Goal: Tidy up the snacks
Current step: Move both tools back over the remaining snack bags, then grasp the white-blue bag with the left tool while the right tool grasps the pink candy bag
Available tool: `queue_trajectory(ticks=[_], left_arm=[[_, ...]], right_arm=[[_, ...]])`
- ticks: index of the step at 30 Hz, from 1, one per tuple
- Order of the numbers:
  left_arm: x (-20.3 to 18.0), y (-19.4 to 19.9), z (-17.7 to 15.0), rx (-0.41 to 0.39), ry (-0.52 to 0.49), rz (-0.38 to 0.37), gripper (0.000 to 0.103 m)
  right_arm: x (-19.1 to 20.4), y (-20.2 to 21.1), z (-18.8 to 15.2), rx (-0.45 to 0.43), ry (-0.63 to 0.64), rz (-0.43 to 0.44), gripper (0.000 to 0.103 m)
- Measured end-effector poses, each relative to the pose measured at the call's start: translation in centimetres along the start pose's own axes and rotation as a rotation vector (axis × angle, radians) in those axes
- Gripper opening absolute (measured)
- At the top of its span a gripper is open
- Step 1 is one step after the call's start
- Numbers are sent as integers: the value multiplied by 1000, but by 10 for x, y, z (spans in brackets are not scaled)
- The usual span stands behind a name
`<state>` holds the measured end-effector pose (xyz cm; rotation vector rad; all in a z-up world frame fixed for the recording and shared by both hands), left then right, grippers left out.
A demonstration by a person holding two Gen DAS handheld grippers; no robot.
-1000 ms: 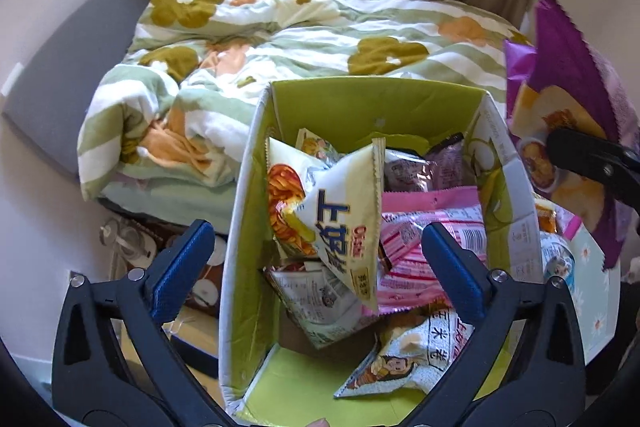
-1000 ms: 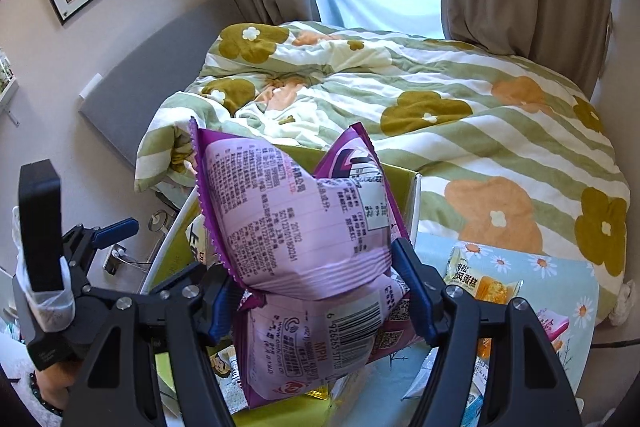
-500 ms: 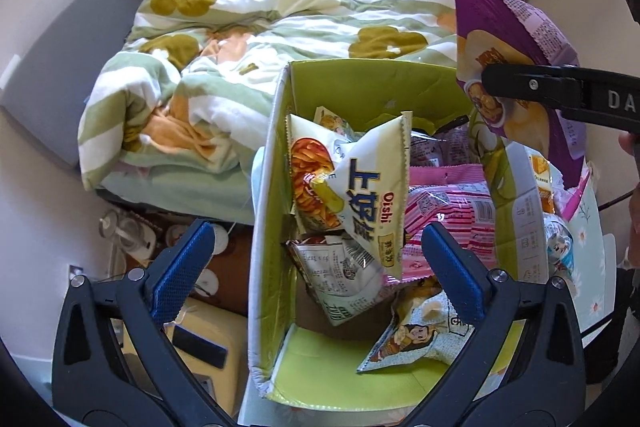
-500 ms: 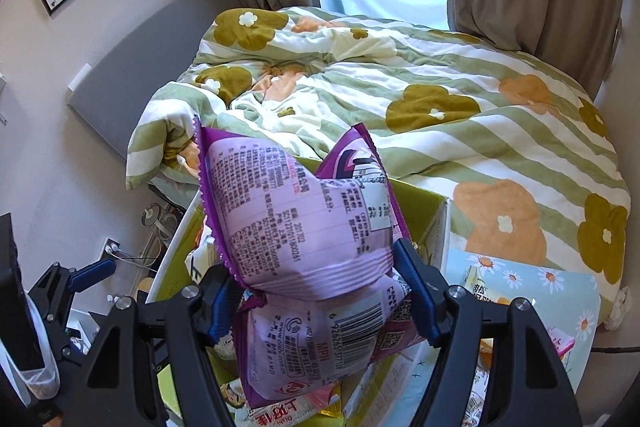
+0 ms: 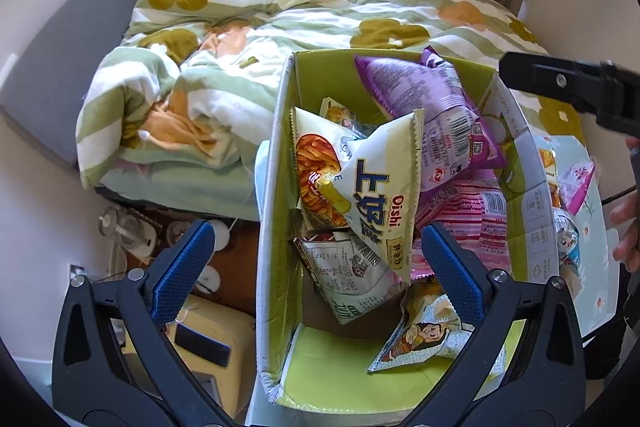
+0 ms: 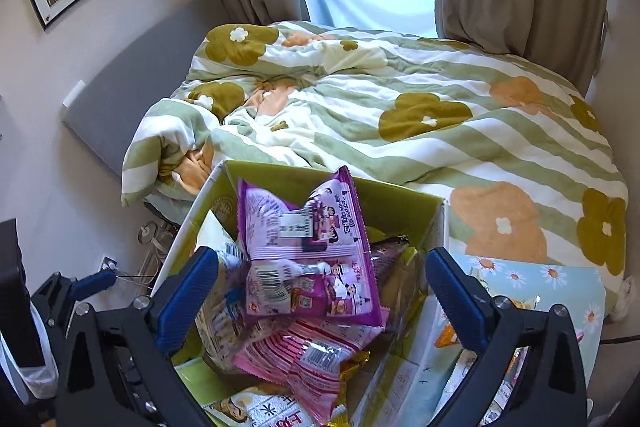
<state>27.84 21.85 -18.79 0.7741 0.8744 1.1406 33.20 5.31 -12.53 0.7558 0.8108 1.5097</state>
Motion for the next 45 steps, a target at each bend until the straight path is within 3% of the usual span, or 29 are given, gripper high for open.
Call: queue_trajectory(ticks=[12,18,25,35,45], left_arm=[[-17,28,2,-38,-26,-2,102],[-48,50,8,-81,-49,-34,103],[-122,59,4,-100,-79,-111,103],[-246,34,-19,-58,-94,-178,103],[-310,-22,-60,15,15,-148,102]], right_arm=[[-30,53,-9,-81,-26,-20,103],[-82,102,-20,-122,-102,-37,103],[-157,141,-49,-158,-143,-143,103],[-248,147,-96,-127,-128,-133,103],[-308,100,-136,-61,-2,-40,103]])
Point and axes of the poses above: each gripper's, at about its wrist camera, not at the fingertips, and y roughly against the way its jaws point, x to its left, z to its top, the point moved 5 cm from there along -y, roughly the way its jaws point, and after that the axes turned 14 degrees about -z, right-handed, at the moved point
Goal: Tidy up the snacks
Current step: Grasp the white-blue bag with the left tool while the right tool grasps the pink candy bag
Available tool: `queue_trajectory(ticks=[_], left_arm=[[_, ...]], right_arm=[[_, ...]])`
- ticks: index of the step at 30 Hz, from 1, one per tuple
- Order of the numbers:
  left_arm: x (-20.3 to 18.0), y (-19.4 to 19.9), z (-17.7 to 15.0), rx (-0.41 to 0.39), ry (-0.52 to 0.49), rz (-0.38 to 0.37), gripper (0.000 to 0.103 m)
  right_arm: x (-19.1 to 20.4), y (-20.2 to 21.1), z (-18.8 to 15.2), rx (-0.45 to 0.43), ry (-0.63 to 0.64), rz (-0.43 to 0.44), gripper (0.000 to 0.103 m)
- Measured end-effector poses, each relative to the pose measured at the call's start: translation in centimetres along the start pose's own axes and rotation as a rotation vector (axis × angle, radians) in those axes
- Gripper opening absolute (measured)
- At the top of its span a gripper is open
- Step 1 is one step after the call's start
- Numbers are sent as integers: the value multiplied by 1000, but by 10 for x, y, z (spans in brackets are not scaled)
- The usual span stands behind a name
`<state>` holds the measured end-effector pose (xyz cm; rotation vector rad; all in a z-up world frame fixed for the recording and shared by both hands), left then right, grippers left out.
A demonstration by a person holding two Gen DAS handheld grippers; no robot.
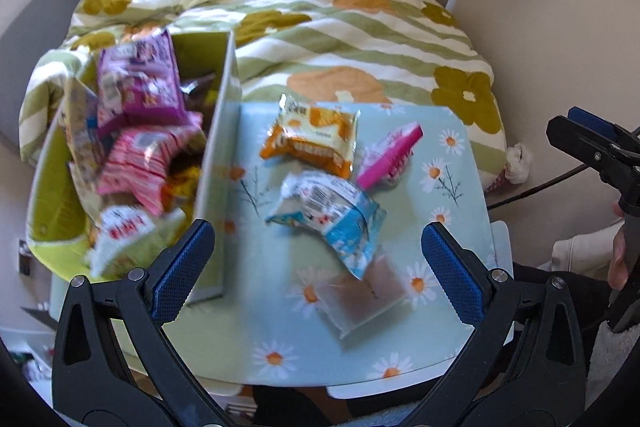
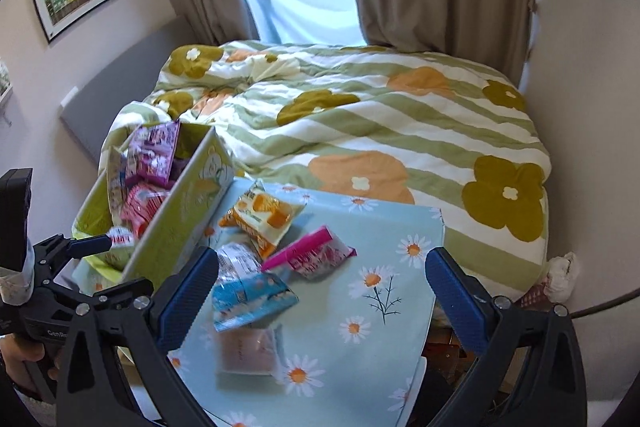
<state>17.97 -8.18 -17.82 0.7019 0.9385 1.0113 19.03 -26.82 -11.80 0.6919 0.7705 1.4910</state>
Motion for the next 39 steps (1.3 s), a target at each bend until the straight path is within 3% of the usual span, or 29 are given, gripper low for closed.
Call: queue_trajectory(ticks=[8,16,24,27,29,33,39], left_arm=[[3,-66,-23,28,159,40,103],[31,-125,-19,37,293,55,102],[53,-150,-14,21,374,47,102],[59,-156,-13,14,404,12,102],[62,-160,-13,11,430,-31,95],[63,-165,-13,8,465,-116,73],[62,-164,-15,22,427,-97,62]], right_arm=[[-6,-66,-31,42,124,45,103],[-2,-126,-49,89,188,109,103],[15,-158,-51,95,285,168,103],[25,-169,-50,97,314,186,103],[32,-174,-50,100,331,198,103],[44,-183,-49,106,362,209,101],[57,-192,-49,113,392,221,93]])
Point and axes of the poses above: each gripper's, at about its wrist camera, not at the fingertips, and y roughly against the way its jaws point, x to its left, z to its top, the point moved 5 cm from there along -y, roughly the way its jaws point, and after that the axes turned 14 degrees about -z, right-handed, at the moved point
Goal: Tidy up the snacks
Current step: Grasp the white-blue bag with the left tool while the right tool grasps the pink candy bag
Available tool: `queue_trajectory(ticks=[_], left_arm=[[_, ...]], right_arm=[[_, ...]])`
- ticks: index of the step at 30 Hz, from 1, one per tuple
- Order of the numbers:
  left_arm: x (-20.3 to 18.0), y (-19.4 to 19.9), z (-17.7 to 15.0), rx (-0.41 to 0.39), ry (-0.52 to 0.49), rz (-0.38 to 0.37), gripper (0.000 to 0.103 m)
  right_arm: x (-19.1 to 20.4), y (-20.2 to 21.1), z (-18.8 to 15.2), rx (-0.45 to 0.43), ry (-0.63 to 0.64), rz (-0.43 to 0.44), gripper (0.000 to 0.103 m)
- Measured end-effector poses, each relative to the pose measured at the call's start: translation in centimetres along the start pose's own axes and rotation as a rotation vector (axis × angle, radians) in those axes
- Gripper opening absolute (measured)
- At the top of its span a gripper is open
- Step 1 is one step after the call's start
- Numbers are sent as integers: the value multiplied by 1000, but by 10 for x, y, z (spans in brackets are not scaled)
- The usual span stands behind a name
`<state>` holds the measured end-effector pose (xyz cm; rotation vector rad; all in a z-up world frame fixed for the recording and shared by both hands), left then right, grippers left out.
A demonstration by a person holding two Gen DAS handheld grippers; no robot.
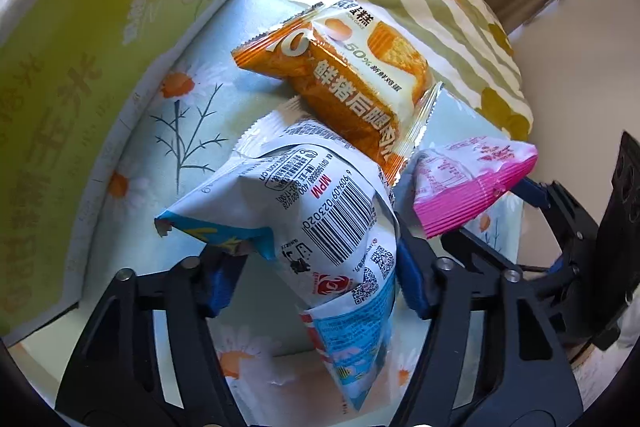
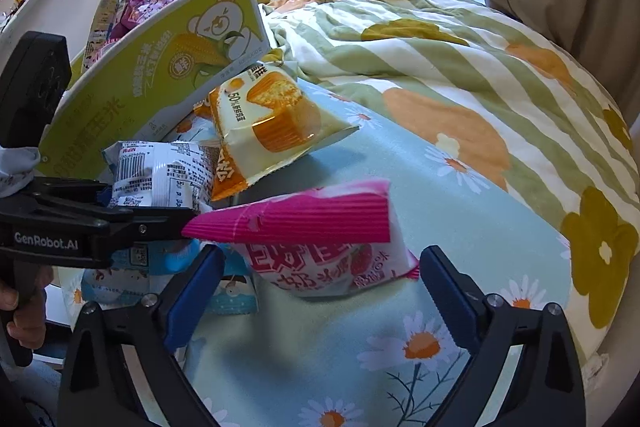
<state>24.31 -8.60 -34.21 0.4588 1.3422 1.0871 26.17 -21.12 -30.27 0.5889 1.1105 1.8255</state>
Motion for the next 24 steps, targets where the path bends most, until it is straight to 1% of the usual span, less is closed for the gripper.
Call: queue_trajectory(ticks=[1,3,8,10,14,15,16,17,19,20,21,22,24], left_arm=[[0,1,0,1,-9,10,61],[0,4,-1,3,-27,33,60],[-1,11,-5,8,-58,63,59],[1,14,-6,7,-62,69,59],[3,20,-9,5,-75,80,59],[3,21,-10,5,-79,82,59],[3,22,-11,4,-83,85,59],[3,23,-12,3,-86,88,59],[2,24,-13,2,-95,92,59],[2,25,-13,1,-100,94,59],[1,24,-14,1,-103,96,59],[-1,25,-15,-1,-109,97,59],[-5,25,-15,-2,-118,96,59]], right_arm=[[1,-2,0,4,4,3,90],[4,-6,1,12,12,8,86],[7,-12,3,8,19,-5,84],[8,-14,4,5,19,-14,77],[9,-19,5,-1,21,-36,70],[9,-19,6,-7,21,-40,66],[9,-19,6,-12,22,-50,60],[10,-20,6,-16,22,-55,57],[11,-18,5,-30,19,-36,37],[12,-17,5,-37,20,-41,33],[11,-16,5,-42,22,-56,26],[10,-14,5,-44,18,-64,23],[7,-11,3,-44,-13,-56,20]])
Point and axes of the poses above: each gripper's, at about its wrist camera, not at the fingertips, and y roughly against the way its jaws point, x to its left, z to its top, the point moved 5 cm from there along -y, roughly the way its jaws point, and after that the axes turned 14 degrees about -z, right-handed, at the moved point
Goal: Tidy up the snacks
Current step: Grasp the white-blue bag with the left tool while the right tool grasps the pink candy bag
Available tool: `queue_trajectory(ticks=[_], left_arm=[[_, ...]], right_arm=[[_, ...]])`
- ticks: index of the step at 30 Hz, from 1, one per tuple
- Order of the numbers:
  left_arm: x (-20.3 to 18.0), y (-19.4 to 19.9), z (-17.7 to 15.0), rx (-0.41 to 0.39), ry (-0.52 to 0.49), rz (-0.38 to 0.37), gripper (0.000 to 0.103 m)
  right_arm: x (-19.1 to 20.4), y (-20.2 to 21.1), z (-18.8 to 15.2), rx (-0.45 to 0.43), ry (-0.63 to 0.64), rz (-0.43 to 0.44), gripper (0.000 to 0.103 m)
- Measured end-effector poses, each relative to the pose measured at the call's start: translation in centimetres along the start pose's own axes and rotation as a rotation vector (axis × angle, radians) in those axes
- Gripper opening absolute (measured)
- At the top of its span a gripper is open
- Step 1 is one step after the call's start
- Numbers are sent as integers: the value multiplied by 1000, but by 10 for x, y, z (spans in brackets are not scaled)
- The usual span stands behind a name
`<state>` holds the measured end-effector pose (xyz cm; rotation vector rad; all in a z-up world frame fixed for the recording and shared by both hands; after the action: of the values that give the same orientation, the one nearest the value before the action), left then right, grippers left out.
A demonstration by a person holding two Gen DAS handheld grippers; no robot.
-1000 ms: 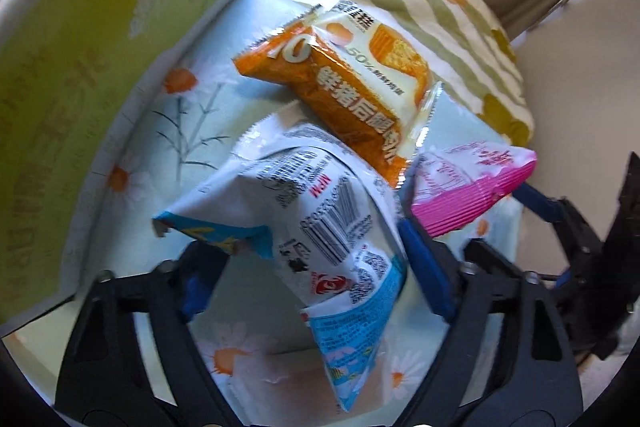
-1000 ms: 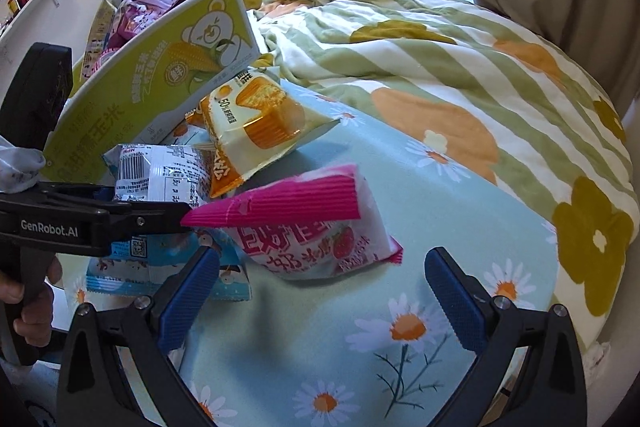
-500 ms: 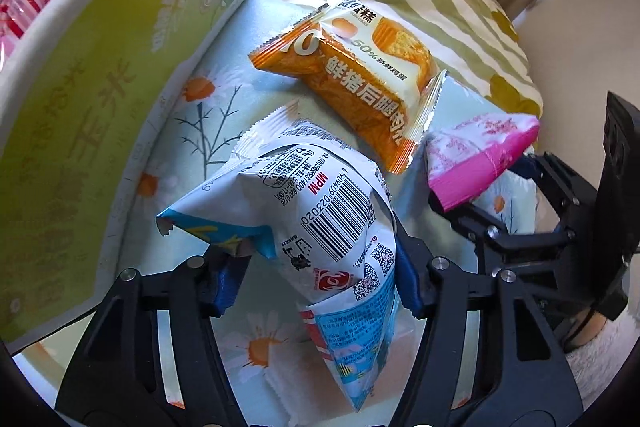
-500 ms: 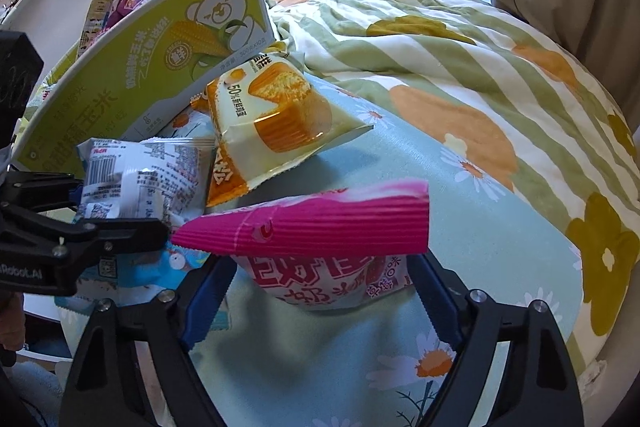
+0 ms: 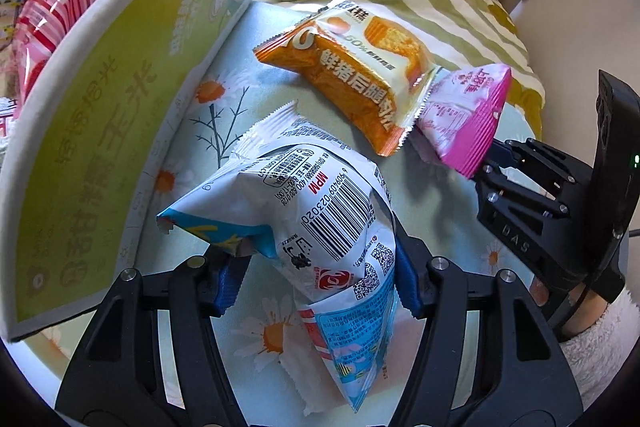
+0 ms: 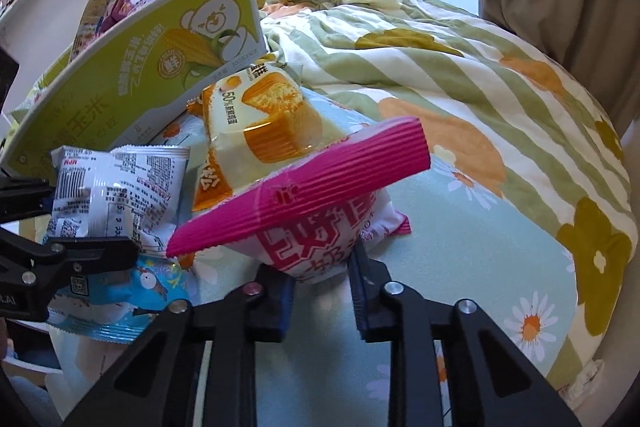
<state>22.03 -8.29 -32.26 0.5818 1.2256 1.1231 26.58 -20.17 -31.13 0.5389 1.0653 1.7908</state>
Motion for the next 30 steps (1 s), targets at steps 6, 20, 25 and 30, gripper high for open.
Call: queue_trajectory(ticks=[6,20,25,30], left_arm=[[-11,5,-4,-2,-25,-8,59],[-31,32,-5,-31,-99,-28,59],[-30,36,-8,-35,-94,-32,59],[-27,41,-7,-43,-88,-34,59]], right_arm=[[-14,16,-3,-11,-95,27,17],[-24,59,-12,-27,-132,17,12],[-18,60,-16,4,-100,23,12],[-11,56,-18,32,-67,24,12]])
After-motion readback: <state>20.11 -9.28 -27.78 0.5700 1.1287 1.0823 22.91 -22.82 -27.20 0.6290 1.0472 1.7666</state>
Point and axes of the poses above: each gripper's, at about its wrist camera, not at the fingertips, and y roughly against the way its jaws point, x to its left, z to its top, the point moved 5 cm from there along -y, roughly the way its jaws point, and after that the axes turned 14 degrees about -z, right-handed, at the moved point
